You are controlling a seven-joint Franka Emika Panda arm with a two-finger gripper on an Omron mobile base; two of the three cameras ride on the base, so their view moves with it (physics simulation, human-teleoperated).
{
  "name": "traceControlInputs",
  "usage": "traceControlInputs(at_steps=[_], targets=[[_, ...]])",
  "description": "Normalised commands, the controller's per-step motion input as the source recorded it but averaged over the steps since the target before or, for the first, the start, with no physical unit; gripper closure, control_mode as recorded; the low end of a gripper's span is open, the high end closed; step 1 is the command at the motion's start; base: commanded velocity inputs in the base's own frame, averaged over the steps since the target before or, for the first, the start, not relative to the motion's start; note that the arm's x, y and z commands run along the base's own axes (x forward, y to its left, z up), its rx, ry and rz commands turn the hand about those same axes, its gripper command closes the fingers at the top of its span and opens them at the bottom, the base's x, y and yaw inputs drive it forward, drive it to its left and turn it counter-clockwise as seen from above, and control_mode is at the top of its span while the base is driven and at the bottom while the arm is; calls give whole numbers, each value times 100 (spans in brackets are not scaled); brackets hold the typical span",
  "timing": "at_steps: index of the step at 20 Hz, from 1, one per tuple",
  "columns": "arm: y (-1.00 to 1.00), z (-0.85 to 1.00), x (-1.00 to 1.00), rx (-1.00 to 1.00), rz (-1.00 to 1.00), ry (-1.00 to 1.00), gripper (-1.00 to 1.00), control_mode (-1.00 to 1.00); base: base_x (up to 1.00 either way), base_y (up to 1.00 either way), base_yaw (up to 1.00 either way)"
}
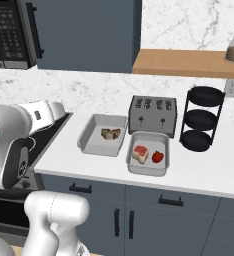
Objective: Place one bell pepper and one steak in each tupperware on the nearby counter, to pack two identical lunches.
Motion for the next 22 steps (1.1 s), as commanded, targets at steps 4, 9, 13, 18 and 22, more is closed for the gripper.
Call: traceControlInputs(at_steps=[4, 9, 13, 18, 22], targets=[[13, 27, -66, 2, -16, -1, -100, -100, 0, 0, 0], [0, 30, -68, 10, -4, 3, -100, -100, 0, 0, 0], [-3, 17, -63, 11, 0, 5, -100, -100, 0, 0, 0], [-3, 31, -41, 16, -13, 2, -100, -100, 0, 0, 0], [0, 4, -12, 0, -18, 7, -100, -100, 0, 0, 0]])
